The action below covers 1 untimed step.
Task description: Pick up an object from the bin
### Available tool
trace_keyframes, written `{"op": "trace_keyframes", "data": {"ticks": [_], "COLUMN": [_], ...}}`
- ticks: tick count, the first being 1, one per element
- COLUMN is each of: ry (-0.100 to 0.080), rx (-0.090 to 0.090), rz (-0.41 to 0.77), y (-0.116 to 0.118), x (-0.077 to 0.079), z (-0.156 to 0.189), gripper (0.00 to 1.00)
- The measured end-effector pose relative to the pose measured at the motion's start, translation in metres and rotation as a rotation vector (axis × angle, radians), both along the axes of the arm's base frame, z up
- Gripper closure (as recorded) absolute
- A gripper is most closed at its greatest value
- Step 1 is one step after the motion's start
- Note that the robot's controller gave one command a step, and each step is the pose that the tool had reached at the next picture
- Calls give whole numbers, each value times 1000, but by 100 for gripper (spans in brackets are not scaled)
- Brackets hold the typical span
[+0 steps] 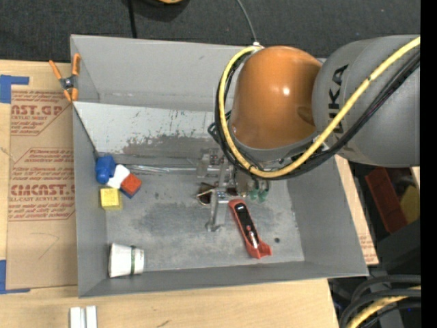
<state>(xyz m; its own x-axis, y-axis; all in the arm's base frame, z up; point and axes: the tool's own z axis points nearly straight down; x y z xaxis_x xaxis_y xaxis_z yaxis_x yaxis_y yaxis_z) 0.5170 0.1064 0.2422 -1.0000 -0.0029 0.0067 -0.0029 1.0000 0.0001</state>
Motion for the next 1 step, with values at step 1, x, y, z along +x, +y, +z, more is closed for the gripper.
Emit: {"op": "trace_keyframes", "data": {"ticks": [1], "ry": [-8], "rx": [1], "rz": [-2], "y": [-1], "x": [1], "z": [5], "gripper": [0]}}
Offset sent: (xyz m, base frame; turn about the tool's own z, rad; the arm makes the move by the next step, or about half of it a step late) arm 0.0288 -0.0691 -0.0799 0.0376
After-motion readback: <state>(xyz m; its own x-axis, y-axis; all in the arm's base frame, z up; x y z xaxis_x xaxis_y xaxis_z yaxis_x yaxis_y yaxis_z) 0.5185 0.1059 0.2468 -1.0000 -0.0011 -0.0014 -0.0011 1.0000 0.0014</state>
